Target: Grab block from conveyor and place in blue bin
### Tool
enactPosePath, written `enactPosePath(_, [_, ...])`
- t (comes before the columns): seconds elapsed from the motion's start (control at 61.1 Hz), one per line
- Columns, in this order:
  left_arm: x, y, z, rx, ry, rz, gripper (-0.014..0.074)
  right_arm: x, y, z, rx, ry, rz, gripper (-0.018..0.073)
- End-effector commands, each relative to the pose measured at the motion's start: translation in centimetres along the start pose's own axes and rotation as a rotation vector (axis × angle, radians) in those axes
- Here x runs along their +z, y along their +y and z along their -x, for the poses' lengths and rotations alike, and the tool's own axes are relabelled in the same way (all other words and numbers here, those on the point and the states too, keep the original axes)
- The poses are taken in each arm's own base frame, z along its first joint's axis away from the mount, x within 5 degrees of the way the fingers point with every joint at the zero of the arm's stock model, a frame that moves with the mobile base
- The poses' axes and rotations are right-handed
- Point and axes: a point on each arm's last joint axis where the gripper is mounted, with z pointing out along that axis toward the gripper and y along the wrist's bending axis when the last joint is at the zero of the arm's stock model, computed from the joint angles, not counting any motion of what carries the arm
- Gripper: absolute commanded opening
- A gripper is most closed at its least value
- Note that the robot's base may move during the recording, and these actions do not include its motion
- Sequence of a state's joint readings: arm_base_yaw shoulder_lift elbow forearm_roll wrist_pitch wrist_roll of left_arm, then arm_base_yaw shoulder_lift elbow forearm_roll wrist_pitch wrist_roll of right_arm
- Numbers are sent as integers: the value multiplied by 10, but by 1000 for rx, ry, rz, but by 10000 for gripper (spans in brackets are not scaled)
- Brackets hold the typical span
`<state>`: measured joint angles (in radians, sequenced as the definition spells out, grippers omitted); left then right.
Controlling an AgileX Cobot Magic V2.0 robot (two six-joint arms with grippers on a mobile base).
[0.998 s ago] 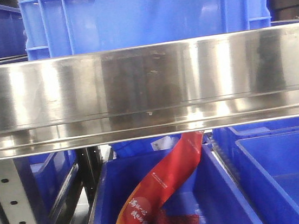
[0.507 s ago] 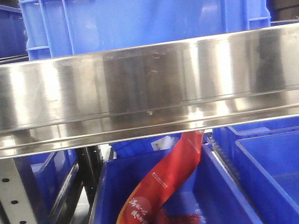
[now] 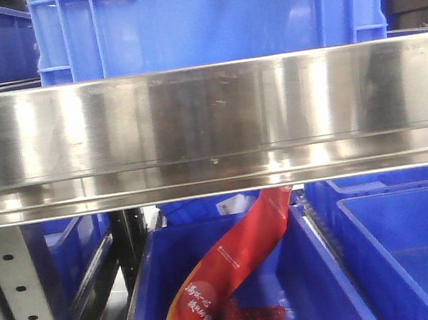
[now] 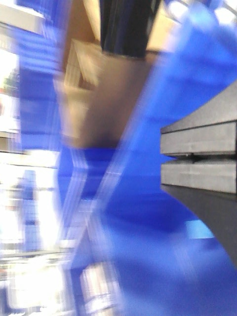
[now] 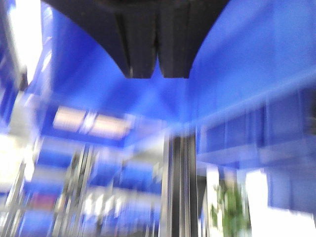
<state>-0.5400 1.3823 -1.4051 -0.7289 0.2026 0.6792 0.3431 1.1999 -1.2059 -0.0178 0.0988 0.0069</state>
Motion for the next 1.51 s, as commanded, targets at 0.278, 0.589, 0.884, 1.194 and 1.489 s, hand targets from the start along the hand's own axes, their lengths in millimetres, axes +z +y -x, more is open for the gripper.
enactPosePath(0.278, [-84, -3, -53, -20, 10, 82, -111, -86, -1, -36, -4, -29, -5, -162])
enactPosePath(0.589, [-158, -7, -121, -48, 37, 109, -111, -155, 0, -106, -4, -28, -5, -162])
enactPosePath(0.884, [-191, -11, -121, -34, -56, 103, -111, -193, 0, -106, -5, -168, -6, -162])
enactPosePath(1.194, [-193, -12, -119, -33, -66, 103, -111, -197, 0, -103, -5, -197, -7, -162])
enactPosePath(1.489, [-193, -12, -119, -33, -66, 103, -111, -199, -4, -118, -10, -180, -68, -162])
